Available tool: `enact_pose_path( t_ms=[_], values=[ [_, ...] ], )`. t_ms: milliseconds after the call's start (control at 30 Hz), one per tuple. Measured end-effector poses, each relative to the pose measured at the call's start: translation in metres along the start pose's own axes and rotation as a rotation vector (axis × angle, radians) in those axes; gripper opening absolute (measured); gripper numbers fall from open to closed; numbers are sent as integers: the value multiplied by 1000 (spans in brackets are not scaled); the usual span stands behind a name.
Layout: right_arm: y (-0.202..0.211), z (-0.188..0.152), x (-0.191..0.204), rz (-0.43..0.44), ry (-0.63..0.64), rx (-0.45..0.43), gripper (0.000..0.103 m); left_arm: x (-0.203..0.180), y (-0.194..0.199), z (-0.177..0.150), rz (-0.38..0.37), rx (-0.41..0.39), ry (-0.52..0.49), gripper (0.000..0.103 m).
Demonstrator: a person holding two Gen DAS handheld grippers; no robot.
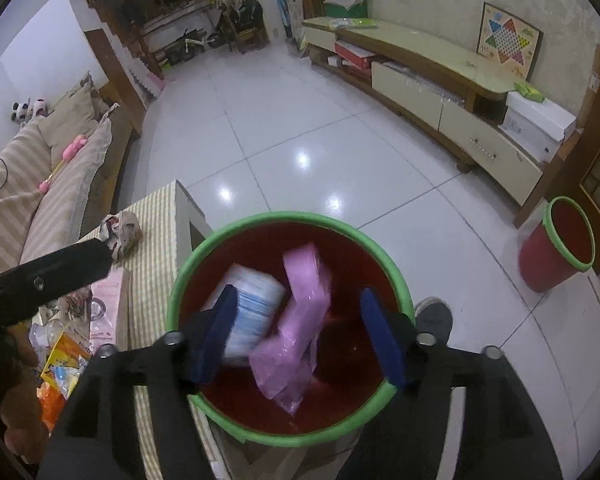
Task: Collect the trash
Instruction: 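Carry the milk carton and pink bag to the green bin and release both, then move both open tools back over the table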
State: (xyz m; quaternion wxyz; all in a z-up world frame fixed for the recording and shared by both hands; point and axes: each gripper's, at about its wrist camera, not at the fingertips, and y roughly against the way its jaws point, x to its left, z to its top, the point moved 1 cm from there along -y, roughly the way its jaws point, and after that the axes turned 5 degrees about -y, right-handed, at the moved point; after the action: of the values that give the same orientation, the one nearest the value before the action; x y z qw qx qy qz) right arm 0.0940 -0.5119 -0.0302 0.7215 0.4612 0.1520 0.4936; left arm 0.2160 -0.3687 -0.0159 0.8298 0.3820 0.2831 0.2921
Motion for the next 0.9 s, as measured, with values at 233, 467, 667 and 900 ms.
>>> enact_pose_path(
  t_ms=[233,467,667,900],
  values=[
    [20,-2,22,-41,42,-48,92,27,37,-14,88,-54,50,98],
    [36,-14,54,-60,79,-70,95,58,87,-36,168,-123,106,98],
    [50,-30,93,-51,112,-88,95,83,127,-66,263,-139,118,98],
    [61,-52,140,-26,173,-97,95,115,176,-112,345,-143,153,98]
  ],
)
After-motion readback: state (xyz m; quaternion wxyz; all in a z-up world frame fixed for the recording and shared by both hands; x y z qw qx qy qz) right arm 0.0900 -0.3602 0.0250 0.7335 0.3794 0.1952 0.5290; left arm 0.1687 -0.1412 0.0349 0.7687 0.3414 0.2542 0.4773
